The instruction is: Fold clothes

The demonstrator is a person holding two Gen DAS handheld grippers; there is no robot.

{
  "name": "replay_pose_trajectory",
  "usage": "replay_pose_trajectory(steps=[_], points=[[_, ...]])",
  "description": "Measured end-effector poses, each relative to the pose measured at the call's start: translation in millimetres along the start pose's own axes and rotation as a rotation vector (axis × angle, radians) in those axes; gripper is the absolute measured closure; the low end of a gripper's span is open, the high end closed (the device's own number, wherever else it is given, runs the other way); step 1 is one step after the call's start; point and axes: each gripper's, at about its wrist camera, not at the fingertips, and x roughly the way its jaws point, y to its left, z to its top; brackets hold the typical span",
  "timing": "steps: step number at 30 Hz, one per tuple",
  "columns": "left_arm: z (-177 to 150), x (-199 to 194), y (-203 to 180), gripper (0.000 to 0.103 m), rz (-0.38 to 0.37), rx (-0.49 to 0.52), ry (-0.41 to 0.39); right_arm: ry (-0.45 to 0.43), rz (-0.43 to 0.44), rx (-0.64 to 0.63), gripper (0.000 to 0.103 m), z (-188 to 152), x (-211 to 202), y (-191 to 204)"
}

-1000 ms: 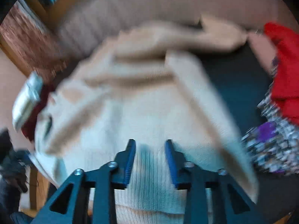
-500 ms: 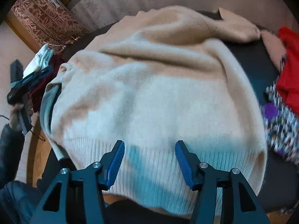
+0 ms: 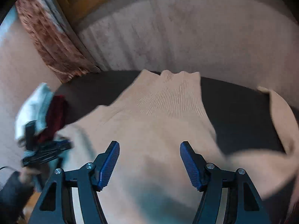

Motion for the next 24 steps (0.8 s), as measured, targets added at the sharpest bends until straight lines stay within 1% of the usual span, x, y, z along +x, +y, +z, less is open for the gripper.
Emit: replay_pose_trajectory(steps=[3, 5, 7, 9, 11, 12, 13, 14, 15, 16, 17, 19, 21, 24], points=[[12, 7, 5, 0.080, 0.013, 0.018, 0.001, 0.088, -0.036, 0.005, 0.035, 22, 51, -10], [25, 16, 9, 0.080, 0.017, 0.024, 0.004, 0.140, -0.064, 0.043, 0.035, 25, 78, -24], [39, 28, 13, 0.080, 0.019, 0.026, 0.008, 0.119, -0.064, 0.068, 0.034, 21, 86, -34], [51, 35, 17, 0.080, 0.048, 0.036, 0.004, 0.051, -0.077, 0.077, 0.033, 19, 85, -40], [64, 44, 18, 0.080, 0.090, 0.062, -0.003, -0.005, -0.120, 0.078, 0.033, 18, 87, -41], [72, 49, 17, 0.080, 0.115, 0.079, -0.006, -0.030, -0.145, 0.078, 0.030, 17, 89, -41], [79, 53, 16, 0.080, 0.134, 0.087, -0.007, -0.056, -0.169, 0.076, 0.021, 17, 92, -41], [86, 57, 17, 0.079, 0.147, 0.083, -0.008, -0.072, -0.185, 0.067, 0.015, 17, 96, -38], [94, 60, 18, 0.079, 0.160, 0.079, -0.009, -0.061, -0.194, 0.054, 0.003, 19, 100, -35], [99, 62, 20, 0.079, 0.157, 0.056, -0.003, -0.051, -0.203, 0.040, 0.000, 20, 103, -32], [104, 62, 22, 0.078, 0.163, 0.029, 0.009, -0.041, -0.212, 0.027, 0.000, 22, 106, -29], [105, 52, 15, 0.077, 0.200, 0.004, 0.006, -0.022, -0.224, 0.005, 0.000, 25, 110, -24], [96, 33, -3, 0.077, 0.179, 0.042, -0.054, -0.011, -0.201, 0.009, 0.000, 28, 104, -27], [72, 7, -32, 0.076, 0.122, 0.121, -0.112, -0.021, -0.175, 0.024, 0.000, 26, 82, -27]])
